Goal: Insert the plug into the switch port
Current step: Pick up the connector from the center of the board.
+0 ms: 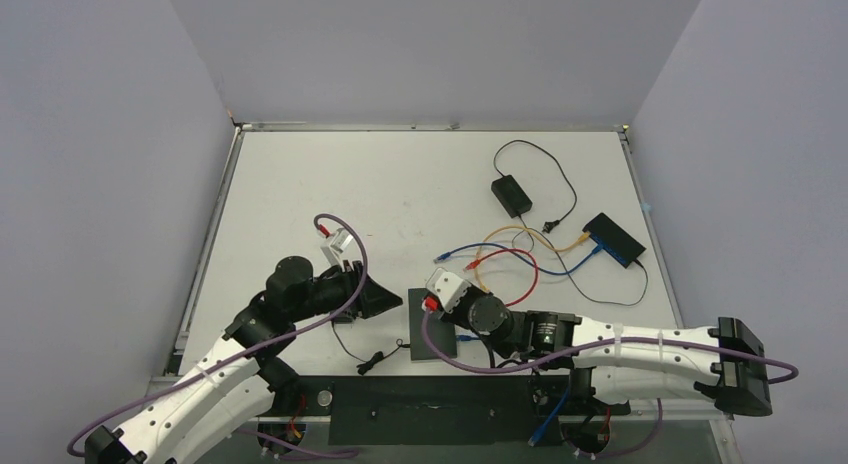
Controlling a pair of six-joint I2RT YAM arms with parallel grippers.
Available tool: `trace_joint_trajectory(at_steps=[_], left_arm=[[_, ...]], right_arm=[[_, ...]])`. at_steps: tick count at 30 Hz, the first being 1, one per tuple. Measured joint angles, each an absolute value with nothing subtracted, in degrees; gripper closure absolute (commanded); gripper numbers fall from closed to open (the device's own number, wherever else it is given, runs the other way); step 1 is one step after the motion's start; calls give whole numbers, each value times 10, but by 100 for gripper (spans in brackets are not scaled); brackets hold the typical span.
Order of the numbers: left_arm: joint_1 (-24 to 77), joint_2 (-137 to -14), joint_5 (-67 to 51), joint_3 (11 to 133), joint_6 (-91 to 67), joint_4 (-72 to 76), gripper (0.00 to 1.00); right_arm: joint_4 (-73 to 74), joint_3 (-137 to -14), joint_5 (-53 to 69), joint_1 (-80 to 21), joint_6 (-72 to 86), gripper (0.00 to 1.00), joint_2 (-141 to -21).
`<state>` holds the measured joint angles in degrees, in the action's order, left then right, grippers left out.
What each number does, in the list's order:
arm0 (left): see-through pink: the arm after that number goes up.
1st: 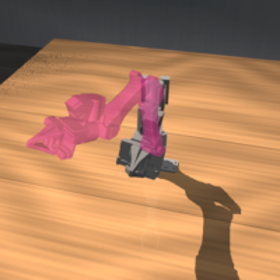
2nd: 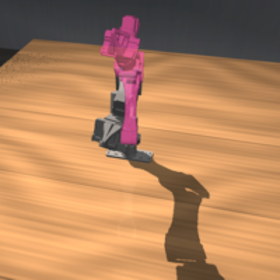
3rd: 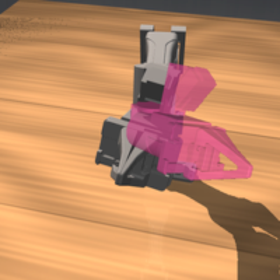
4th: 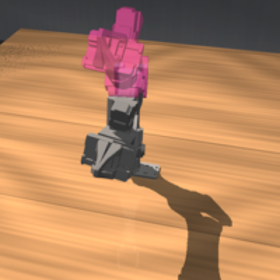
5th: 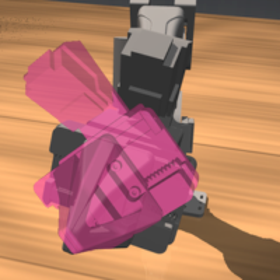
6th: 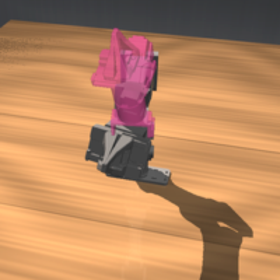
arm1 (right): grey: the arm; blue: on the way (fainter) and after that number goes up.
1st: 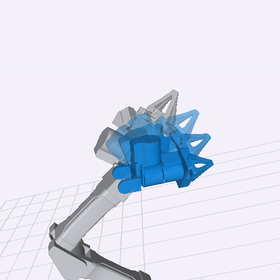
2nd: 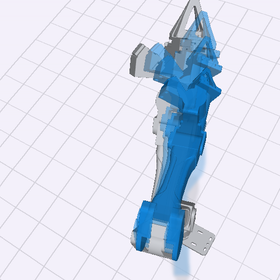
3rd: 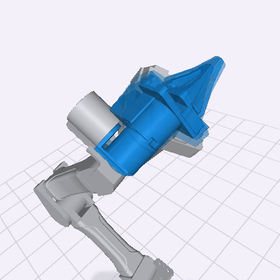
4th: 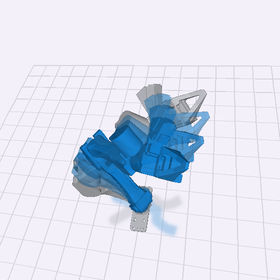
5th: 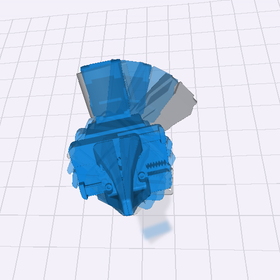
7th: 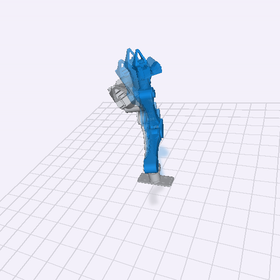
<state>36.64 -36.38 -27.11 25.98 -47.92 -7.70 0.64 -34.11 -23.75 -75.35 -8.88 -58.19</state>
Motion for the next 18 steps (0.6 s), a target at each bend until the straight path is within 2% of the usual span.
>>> trace_joint_trajectory(at_steps=[8, 18], left_arm=[[366, -377, -215, 245, -471, -79, 55], [366, -419, -171, 213, -470, -75, 56]], right_arm=[[192, -420, -357, -739, -53, 100, -576], [354, -481, -337, -701, 28, 100, -721]])
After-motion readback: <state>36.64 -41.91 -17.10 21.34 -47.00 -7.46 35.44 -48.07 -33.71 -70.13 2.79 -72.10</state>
